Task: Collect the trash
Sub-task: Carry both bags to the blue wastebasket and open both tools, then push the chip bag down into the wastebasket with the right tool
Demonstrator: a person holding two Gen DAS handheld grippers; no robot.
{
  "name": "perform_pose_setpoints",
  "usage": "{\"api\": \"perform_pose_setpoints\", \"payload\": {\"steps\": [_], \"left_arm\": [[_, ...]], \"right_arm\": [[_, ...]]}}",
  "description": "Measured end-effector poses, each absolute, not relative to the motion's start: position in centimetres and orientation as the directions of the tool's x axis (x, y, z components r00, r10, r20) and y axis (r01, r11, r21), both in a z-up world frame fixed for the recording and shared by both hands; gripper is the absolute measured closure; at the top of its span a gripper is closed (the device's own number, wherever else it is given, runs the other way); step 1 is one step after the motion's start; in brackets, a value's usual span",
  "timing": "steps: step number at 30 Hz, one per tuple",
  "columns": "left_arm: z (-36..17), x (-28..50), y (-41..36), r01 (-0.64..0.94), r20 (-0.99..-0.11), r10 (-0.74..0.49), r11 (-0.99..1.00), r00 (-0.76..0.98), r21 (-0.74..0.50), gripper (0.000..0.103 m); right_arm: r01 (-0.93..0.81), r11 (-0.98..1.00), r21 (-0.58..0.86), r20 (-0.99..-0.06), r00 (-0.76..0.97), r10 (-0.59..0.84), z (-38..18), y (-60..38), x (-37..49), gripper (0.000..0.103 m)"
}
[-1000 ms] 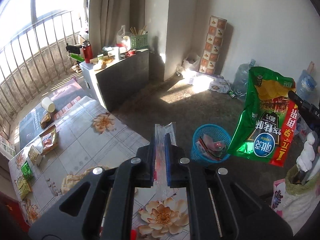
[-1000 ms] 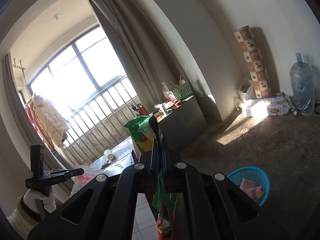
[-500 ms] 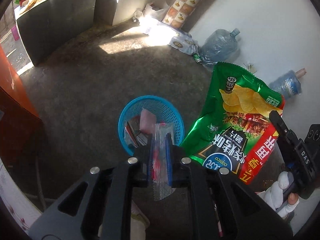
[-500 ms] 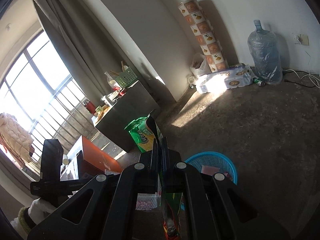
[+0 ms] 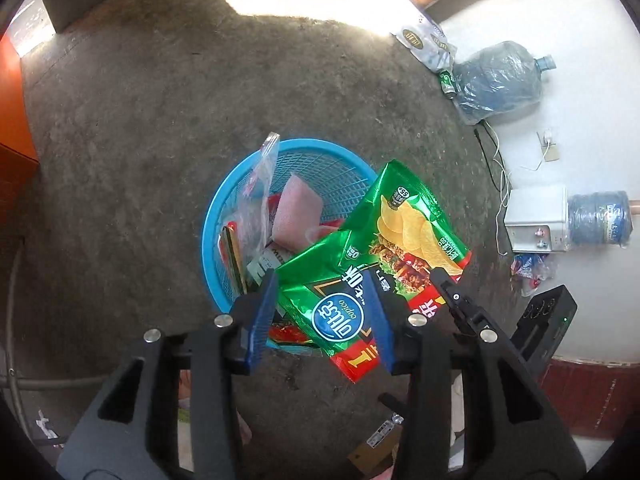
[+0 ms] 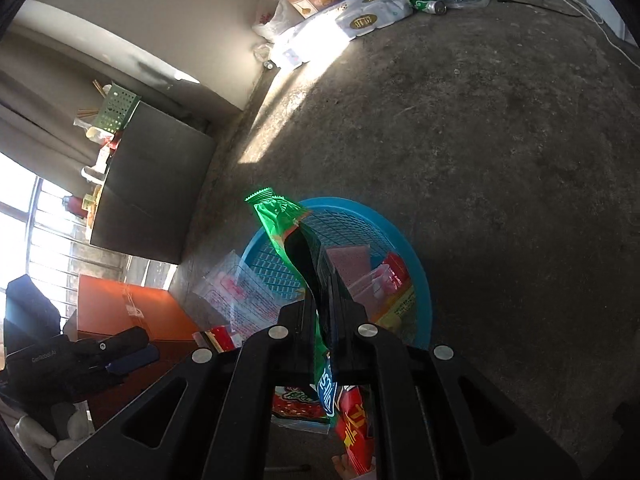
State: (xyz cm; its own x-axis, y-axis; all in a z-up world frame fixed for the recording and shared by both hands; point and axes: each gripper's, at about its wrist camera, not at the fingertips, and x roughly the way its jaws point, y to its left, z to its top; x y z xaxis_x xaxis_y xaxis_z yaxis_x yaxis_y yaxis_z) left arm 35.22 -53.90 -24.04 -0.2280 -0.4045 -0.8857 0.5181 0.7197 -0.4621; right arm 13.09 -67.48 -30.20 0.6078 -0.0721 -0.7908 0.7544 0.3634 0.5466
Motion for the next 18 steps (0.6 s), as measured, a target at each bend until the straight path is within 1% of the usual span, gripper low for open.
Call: {"api": "perform_pose_setpoints", "payload": {"steps": [3,6,8,10,12,16,18], "left_arm": [[-22.8,35.2,-54.1,0.548,-0.885,-0.415,0.700,-0.210,-0.458,0.056],[-21.1,35.4,-53.5,0.551,-0.883,-0.425,0.696,-0.199,-0.459,0.056],[-19.6,35.5,-52.7,0.563,-0.882,-0.435,0.689,-0.183,-0.456,0.056],[-17.5,35.4,-51.9,0.585,-0.875,-0.454,0.668,-0.169,-0.460,0.056],[-15.0,35.2,-50.8,0.611,-0.871,-0.471,0.650,-0.143,-0.452,0.056],[-9.6,34.3,-47.1,0.655,-0.851,-0.514,0.608,-0.106,-0.449,0.055],[-7.0,33.6,-44.7,0.675,-0.841,-0.536,0.594,-0.073,-0.437,0.053]], "right_arm": [[0.768,0.387,0.510,-0.809,0.581,-0.089,-30.2,-67.2,12.4,0.096],[0.784,0.399,0.474,-0.824,0.555,-0.112,-29.8,-67.1,11.6,0.096],[0.788,0.404,0.464,-0.826,0.550,-0.126,-29.4,-67.1,11.0,0.092],[0.788,0.400,0.469,-0.820,0.556,-0.133,-29.0,-66.8,10.1,0.082],[0.792,0.390,0.469,-0.821,0.554,-0.138,-28.7,-66.5,9.4,0.077],[0.793,0.362,0.491,-0.811,0.567,-0.142,-28.5,-66.0,8.0,0.075],[0.796,0.349,0.495,-0.811,0.567,-0.142,-28.6,-65.6,7.5,0.075]]}}
